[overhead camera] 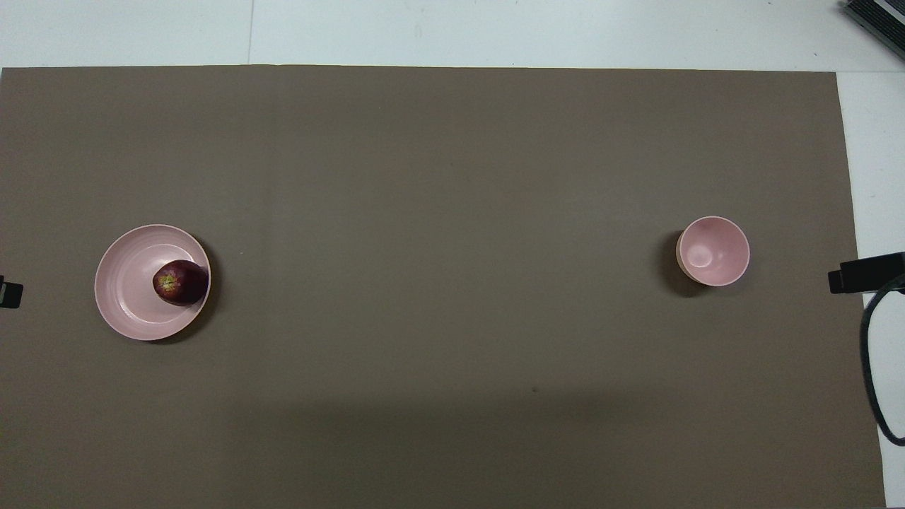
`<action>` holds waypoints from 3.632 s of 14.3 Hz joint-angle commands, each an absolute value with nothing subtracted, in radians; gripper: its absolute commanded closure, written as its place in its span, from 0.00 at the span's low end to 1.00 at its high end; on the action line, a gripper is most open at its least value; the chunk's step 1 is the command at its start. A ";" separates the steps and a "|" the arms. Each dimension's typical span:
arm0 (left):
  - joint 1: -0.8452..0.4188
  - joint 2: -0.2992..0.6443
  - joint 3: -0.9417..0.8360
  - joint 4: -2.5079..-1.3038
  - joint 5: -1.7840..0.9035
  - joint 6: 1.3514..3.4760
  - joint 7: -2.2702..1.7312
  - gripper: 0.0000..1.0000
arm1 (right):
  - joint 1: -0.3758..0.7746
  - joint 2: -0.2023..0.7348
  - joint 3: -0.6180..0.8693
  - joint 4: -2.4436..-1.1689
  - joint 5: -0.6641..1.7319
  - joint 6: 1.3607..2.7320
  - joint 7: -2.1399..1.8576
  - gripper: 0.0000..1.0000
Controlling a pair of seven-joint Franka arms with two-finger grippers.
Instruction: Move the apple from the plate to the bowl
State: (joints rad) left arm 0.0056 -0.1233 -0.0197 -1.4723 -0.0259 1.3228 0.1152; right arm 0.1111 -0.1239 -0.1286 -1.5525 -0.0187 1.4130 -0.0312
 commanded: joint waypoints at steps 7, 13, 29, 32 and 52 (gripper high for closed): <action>0.020 -0.153 -0.031 -1.511 -0.020 1.350 0.109 0.00 | 0.098 -0.152 -0.126 -1.585 0.002 1.414 -0.044 0.00; 0.012 -0.152 -0.037 -1.531 -0.020 1.376 0.110 0.00 | 0.097 -0.153 -0.126 -1.588 0.002 1.416 -0.044 0.00; 0.009 0.026 -0.037 -1.453 -0.025 1.529 0.120 0.00 | 0.097 -0.159 -0.127 -1.595 0.002 1.416 -0.044 0.00; 0.017 0.060 -0.037 -1.502 -0.029 1.632 0.140 0.00 | 0.097 -0.164 -0.127 -1.603 0.002 1.416 -0.046 0.00; 0.038 0.041 -0.026 -2.238 -0.029 2.331 0.195 0.17 | 0.097 -0.164 -0.127 -1.603 0.002 1.417 -0.046 0.00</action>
